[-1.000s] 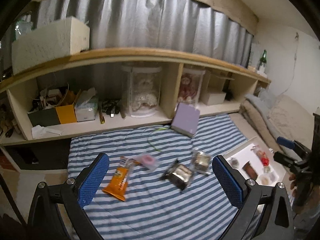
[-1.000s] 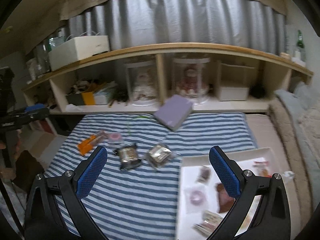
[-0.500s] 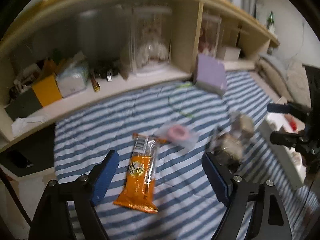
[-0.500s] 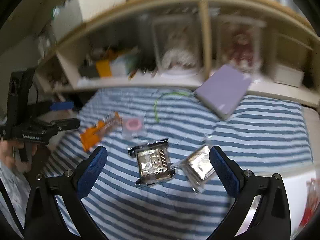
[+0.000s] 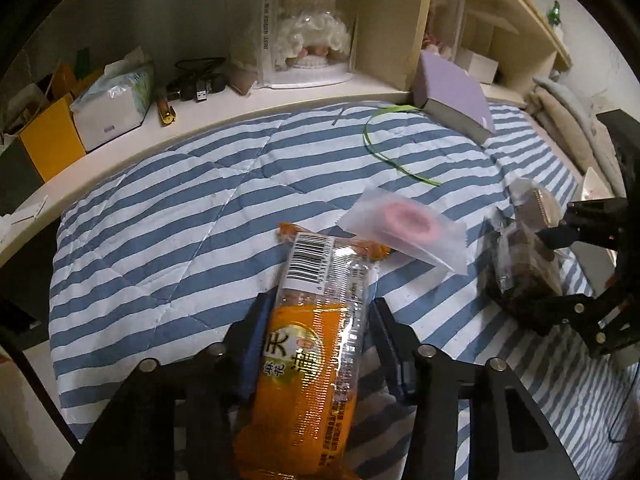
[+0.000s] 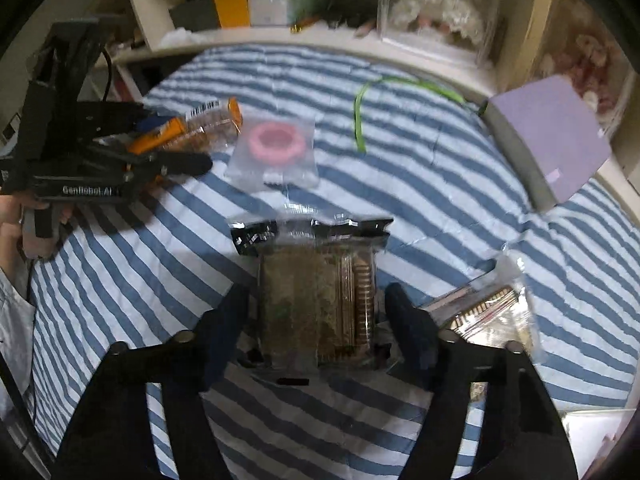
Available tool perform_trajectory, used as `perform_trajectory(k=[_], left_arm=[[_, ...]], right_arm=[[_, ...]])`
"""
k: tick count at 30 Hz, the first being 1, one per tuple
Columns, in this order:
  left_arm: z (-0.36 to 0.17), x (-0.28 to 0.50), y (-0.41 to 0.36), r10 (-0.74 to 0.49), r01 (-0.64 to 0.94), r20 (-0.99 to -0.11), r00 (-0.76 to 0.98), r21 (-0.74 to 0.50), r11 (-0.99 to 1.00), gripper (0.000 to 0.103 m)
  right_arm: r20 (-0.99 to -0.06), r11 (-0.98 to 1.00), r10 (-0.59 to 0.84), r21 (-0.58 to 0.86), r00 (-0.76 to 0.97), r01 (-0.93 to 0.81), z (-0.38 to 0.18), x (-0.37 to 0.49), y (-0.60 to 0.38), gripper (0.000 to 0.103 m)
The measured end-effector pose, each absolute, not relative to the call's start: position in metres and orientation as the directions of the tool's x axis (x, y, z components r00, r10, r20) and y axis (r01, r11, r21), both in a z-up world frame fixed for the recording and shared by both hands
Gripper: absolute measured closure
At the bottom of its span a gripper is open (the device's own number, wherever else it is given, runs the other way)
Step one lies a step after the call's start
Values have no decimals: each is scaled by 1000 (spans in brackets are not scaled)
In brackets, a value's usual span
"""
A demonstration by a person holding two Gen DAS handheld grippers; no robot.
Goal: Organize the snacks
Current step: 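Carry both held packets over the white tray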
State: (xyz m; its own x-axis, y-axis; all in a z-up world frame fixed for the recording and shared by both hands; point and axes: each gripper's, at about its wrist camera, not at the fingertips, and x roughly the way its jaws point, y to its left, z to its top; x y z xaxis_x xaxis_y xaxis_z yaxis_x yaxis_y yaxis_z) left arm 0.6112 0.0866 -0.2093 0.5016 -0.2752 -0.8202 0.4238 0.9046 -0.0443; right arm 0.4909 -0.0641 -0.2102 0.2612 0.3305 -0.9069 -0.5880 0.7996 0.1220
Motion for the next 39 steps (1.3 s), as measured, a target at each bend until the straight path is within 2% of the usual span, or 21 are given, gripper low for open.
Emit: perform_trajectory(k=[5, 15, 25, 39], left_arm=[[-201, 593, 80, -242, 422, -831, 501, -9, 906, 66], [-167, 542, 75, -175, 355, -831, 528, 29, 934, 67], [-86, 494, 75, -227, 264, -756, 614, -74, 962, 67], [-11, 388, 40, -226, 217, -688, 690, -100, 971, 67]], right_arm=[[-895, 829, 328, 120, 303, -546, -206, 484, -69, 48], [-861, 876, 336, 137, 381, -463, -170, 457, -81, 49], [-817, 916, 331, 158, 471, -369, -123, 429, -110, 49], [-752, 938, 319, 162, 576, -308, -52, 374, -170, 49]])
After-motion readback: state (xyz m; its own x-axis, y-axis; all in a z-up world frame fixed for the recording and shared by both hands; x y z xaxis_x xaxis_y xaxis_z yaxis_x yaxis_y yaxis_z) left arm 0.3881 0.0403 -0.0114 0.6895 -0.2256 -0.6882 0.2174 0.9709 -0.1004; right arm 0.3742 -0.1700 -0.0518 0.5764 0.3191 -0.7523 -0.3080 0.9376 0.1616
